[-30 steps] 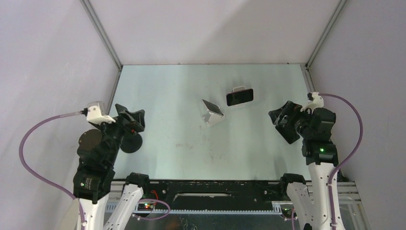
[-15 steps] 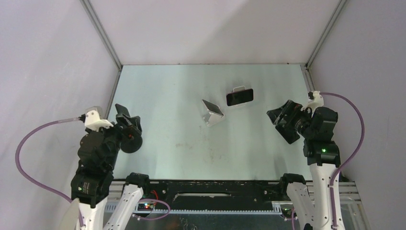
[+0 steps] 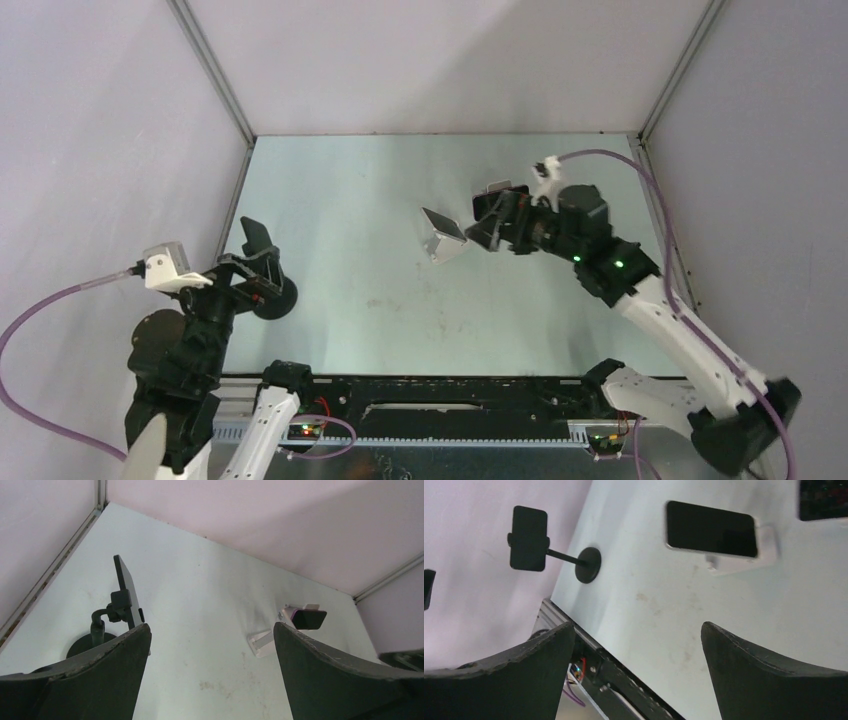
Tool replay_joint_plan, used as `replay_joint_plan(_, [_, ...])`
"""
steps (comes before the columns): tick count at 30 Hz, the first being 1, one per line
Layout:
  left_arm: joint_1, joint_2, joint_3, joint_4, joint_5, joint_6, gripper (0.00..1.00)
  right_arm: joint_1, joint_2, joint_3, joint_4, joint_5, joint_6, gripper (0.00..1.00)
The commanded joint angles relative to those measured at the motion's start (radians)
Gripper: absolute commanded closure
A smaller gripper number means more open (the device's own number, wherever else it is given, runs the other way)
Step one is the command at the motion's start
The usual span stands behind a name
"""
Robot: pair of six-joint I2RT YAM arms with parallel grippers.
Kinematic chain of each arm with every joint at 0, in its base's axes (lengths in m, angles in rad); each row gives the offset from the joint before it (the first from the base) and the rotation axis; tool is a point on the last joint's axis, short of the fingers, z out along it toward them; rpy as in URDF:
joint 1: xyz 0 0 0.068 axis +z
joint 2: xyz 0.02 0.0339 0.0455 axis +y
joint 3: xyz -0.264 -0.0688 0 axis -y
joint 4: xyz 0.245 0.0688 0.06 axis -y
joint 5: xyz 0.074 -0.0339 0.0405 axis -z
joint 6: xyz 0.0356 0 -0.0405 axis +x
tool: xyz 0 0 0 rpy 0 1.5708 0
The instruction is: Remove the phone from the phone stand
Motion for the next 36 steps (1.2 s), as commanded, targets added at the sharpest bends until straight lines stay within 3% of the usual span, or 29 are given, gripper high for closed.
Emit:
replay_joint_plan(1, [0.005,0.016,0.062,-0.028,0.032,-0.004,0.00,0.164,0.156,0.112,0.204,0.146,0.101,0.01])
replay_joint_plan(5, [0.004,0.020,0.091,-0.060,0.016,-0.009,0.00,0.299,0.338,0.211,0.311,0.178,0.160,0.01])
replay_joint_plan(11, [0.005,0.006,0.119,-0.085,0.003,-0.007,0.00,0.401,0.622,0.407,0.493,0.162,0.244,0.01])
replay_joint_plan(21, [0.005,0.013,0.143,-0.116,-0.013,0.008,0.00,0.490,1.115,0.894,0.528,0.108,0.394,0.01])
replay_joint_plan(29, [0.005,0.022,0.159,-0.124,-0.024,0.020,0.00,0.528,1.354,1.161,0.535,0.102,0.492,0.01])
replay_joint_plan(36, [0.005,0.029,0.163,-0.122,-0.027,0.030,0.00,0.548,1.443,1.223,0.560,0.085,0.541,0.01])
